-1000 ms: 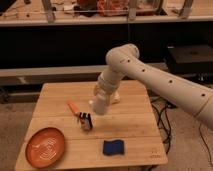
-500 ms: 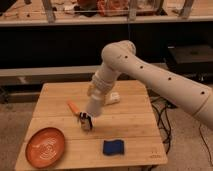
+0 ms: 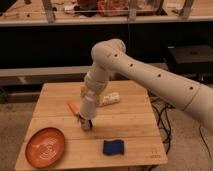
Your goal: Place the ceramic cup over the eraser
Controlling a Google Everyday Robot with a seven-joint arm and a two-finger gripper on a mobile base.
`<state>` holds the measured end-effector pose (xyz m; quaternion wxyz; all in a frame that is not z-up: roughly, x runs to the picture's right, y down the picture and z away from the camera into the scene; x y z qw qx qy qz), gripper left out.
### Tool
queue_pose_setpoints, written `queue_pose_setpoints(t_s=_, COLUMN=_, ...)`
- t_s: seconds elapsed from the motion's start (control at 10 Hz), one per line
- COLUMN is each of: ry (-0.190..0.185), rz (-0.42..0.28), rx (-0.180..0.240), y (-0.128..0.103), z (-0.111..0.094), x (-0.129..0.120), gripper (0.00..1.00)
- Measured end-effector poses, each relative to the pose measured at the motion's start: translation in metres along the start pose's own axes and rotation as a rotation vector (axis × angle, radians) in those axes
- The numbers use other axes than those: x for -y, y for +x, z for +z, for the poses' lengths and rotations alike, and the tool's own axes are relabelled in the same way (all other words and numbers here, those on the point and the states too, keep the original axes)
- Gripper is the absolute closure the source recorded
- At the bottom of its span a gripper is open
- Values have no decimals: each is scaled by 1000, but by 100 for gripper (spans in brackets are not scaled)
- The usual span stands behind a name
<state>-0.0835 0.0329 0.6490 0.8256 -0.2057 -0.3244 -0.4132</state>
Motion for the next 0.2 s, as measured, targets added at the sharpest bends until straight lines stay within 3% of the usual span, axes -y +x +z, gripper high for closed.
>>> queue_pose_setpoints(t_s=0.2, ry=-20, rz=-5, rx=1, y=-1, z=7, x=2, gripper=100)
